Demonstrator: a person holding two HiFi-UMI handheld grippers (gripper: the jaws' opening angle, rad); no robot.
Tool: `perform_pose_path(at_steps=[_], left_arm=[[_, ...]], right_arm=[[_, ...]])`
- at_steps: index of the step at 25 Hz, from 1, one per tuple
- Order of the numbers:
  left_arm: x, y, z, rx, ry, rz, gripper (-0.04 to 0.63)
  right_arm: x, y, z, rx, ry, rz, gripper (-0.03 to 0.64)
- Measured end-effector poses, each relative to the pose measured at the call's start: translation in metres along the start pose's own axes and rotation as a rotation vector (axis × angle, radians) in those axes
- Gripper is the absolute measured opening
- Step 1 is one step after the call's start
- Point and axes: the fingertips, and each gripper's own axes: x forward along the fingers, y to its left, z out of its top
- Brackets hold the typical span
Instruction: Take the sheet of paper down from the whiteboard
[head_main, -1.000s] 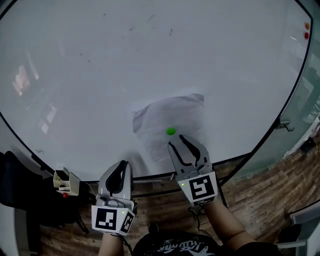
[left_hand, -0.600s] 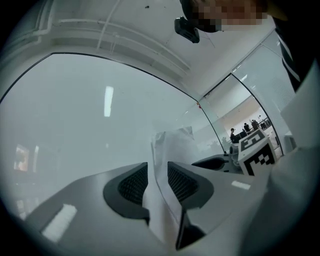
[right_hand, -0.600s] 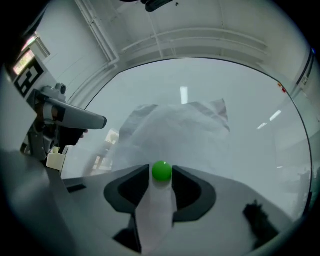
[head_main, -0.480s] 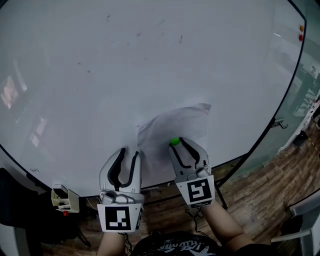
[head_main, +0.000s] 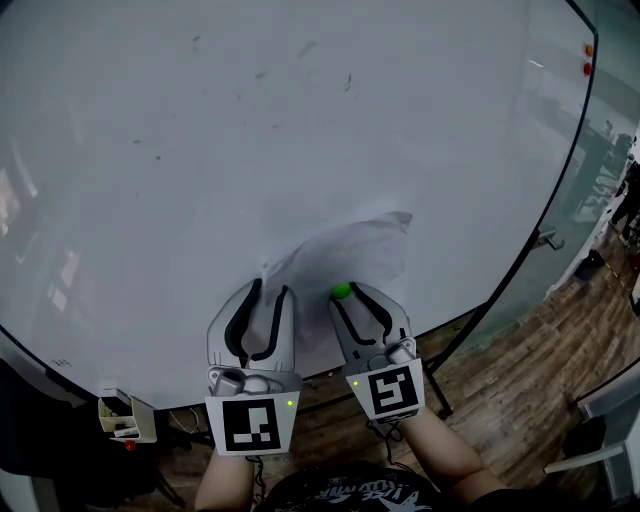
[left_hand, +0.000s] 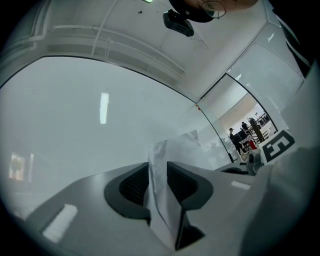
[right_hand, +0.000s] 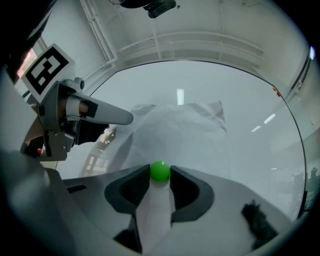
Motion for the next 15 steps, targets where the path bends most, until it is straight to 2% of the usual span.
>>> perform_pose_path(at_steps=[3, 5, 7, 9, 15], left_arm=[[0.0049, 0.0028, 0.0014, -0.014, -0.008, 0.008, 0.069], [0.0075, 0.0032, 0.0010, -0.009, -0.012, 0.015, 0.052], [0.0091, 0.0021, -0.0002, -0.013, -0.013, 0.015, 0.019], [0.0101, 0.0017, -0.0006, -0.031, -0.012, 0.009, 0.011], [0.0107, 0.0026, -0.0001, -0.040, -0.010, 0.012, 0.009]], right_arm=[[0.0002, -0.0002, 0.0006, 0.005, -0.008, -0.002, 0.138], [0.0001, -0.0003, 0.0007, 0.006, -0.016, 0.003, 0.137], [-0.0006, -0.0009, -0.0024, -0.029, -0.002, 0.010, 0.133], [-0.0009, -0.0016, -0.0048, -0.057, 0.014, 0.013, 0.130], [-0.0004, -0.0008, -0.0003, -0.005, -0.001, 0.030, 0.129]])
